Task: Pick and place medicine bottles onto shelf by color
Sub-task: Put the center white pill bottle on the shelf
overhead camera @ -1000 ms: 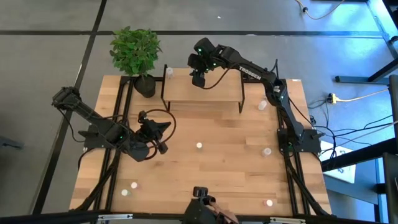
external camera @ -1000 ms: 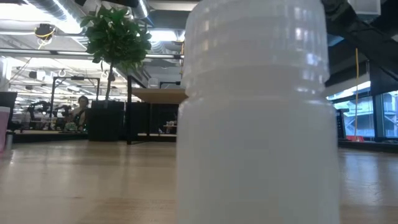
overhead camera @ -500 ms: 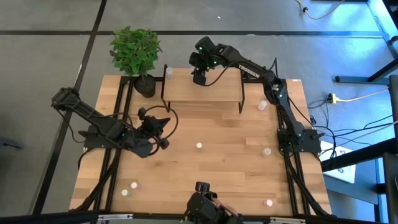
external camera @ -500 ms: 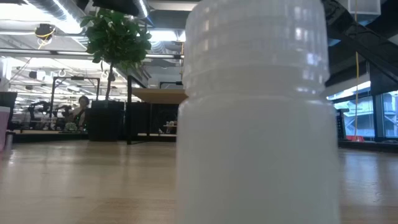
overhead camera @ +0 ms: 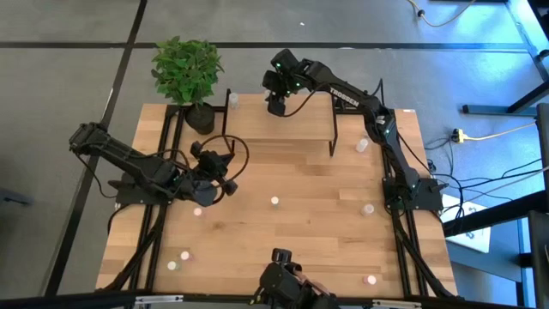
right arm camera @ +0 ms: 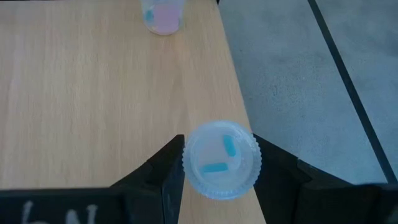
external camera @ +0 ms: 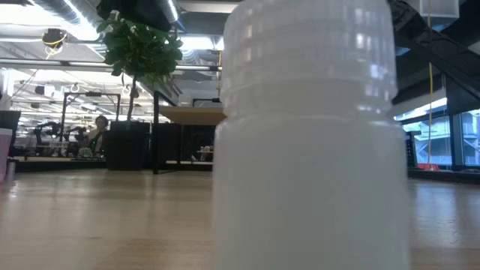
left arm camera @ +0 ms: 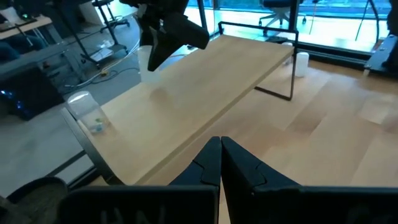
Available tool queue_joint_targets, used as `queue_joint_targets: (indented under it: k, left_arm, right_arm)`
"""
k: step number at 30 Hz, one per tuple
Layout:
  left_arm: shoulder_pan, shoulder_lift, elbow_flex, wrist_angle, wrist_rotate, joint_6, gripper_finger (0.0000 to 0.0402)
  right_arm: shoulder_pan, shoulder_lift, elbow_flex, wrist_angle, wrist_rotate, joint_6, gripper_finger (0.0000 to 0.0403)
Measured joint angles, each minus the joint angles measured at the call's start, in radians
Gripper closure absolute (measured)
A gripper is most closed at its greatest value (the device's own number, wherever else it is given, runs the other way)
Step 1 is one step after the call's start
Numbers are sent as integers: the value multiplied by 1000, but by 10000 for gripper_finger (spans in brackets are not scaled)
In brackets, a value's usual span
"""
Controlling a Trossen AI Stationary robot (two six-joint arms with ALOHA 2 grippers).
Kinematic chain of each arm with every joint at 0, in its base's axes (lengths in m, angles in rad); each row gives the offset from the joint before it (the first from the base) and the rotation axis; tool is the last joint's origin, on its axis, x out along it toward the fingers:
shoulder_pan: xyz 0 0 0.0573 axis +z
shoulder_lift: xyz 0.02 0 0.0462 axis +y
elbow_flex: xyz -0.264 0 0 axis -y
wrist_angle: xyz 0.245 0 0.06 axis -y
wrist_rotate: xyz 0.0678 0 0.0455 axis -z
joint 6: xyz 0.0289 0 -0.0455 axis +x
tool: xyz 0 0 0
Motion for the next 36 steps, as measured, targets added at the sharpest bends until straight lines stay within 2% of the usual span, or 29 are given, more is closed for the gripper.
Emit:
queue_joint_targets:
  k: [9, 17, 36]
  left_arm:
    - [0, 0, 0, 0, 0, 24, 401]
    - [12, 0, 0, 0, -112, 17, 401]
    - [98, 0, 0, 1, -41, 17, 401]
  right_arm:
    - [-1, 0, 0, -9, 0, 1, 244]
    - [-1, 0, 0, -29, 0, -1, 244]
    - [-25, -1, 0, -72, 0, 2, 244]
